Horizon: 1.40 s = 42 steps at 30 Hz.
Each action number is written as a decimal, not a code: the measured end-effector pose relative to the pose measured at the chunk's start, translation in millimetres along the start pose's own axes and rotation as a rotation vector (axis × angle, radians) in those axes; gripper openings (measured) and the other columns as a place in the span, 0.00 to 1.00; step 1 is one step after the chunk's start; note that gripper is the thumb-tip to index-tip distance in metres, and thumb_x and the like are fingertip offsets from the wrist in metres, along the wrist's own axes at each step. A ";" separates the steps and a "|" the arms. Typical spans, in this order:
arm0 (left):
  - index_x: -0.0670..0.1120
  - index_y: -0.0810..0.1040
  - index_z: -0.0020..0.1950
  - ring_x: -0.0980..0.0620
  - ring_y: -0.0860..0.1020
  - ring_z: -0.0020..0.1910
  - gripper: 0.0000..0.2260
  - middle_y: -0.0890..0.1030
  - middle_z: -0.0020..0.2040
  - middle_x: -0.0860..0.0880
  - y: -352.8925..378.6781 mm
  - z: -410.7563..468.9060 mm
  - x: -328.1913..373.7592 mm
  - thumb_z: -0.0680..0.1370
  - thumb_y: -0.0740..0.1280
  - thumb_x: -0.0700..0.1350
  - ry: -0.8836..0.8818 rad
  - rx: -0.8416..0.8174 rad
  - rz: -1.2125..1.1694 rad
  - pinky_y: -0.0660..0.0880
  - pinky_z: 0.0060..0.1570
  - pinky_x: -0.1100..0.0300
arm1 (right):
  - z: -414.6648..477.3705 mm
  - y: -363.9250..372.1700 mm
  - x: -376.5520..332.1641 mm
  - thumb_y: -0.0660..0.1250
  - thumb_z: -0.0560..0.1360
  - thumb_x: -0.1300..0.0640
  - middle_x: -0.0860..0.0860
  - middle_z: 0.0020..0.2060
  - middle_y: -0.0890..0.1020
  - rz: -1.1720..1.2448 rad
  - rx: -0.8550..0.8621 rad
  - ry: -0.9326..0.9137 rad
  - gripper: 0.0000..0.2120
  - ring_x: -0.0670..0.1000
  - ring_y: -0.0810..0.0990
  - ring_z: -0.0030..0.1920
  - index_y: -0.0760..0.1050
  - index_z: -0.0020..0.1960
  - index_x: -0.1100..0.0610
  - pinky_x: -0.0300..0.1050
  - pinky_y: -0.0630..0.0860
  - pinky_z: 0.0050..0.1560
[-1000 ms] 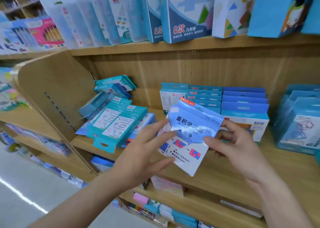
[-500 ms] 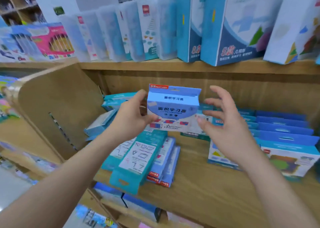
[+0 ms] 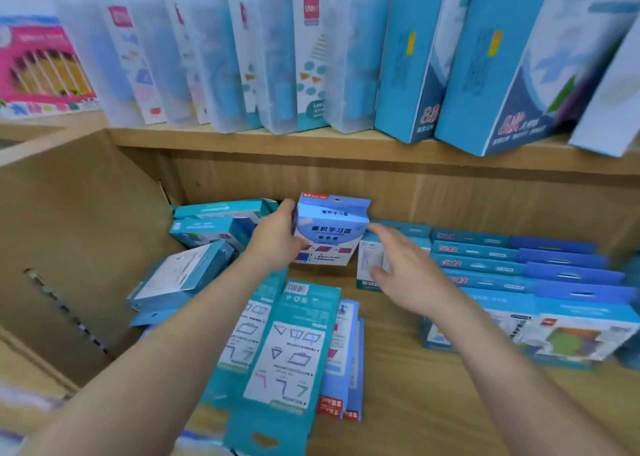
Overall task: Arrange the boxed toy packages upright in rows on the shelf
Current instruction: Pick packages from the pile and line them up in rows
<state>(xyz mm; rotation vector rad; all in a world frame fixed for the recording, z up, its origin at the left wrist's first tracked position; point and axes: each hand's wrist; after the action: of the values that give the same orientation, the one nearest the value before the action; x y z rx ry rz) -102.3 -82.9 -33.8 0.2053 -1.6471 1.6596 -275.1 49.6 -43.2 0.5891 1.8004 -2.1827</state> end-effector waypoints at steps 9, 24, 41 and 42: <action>0.46 0.64 0.56 0.42 0.77 0.48 0.19 0.75 0.49 0.46 16.3 3.0 -6.2 0.72 0.71 0.43 0.148 0.095 0.278 0.72 0.43 0.53 | 11.5 19.8 0.6 0.61 0.76 0.57 0.51 0.69 0.66 -0.245 0.061 0.061 0.27 0.54 0.66 0.69 0.59 0.74 0.53 0.50 0.67 0.64; 0.47 0.71 0.61 0.44 0.67 0.58 0.19 0.68 0.58 0.45 26.9 13.3 -8.9 0.72 0.71 0.39 0.367 0.117 0.705 0.75 0.40 0.53 | 17.5 18.6 3.1 0.59 0.78 0.57 0.49 0.71 0.62 -0.229 0.053 0.085 0.26 0.53 0.67 0.68 0.59 0.75 0.55 0.47 0.69 0.61; 0.75 0.42 0.69 0.64 0.38 0.74 0.44 0.37 0.73 0.70 -38.1 -161.2 -72.3 0.65 0.71 0.65 0.577 -0.750 0.312 0.46 0.72 0.59 | -78.9 40.2 -54.7 0.60 0.68 0.72 0.36 0.67 0.68 0.117 -0.126 -0.211 0.30 0.32 0.57 0.70 0.73 0.63 0.45 0.27 0.51 0.69; 0.74 0.37 0.69 0.62 0.34 0.73 0.45 0.33 0.73 0.67 -33.8 -169.7 -73.0 0.67 0.70 0.64 0.623 -0.692 0.439 0.45 0.72 0.59 | -78.6 44.4 -56.1 0.59 0.66 0.74 0.39 0.66 0.71 0.076 -0.097 -0.222 0.31 0.35 0.59 0.70 0.76 0.61 0.48 0.30 0.53 0.70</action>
<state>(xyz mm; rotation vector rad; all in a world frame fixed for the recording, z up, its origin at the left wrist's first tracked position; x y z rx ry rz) 35.7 37.0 -77.0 -0.9721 -1.7072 1.1493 -194.3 113.8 -68.5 0.3707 1.7264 -2.0096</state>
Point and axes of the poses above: each hand's wrist, its own z-axis towards the middle knuckle, its own y-axis out of the palm, x = y × z
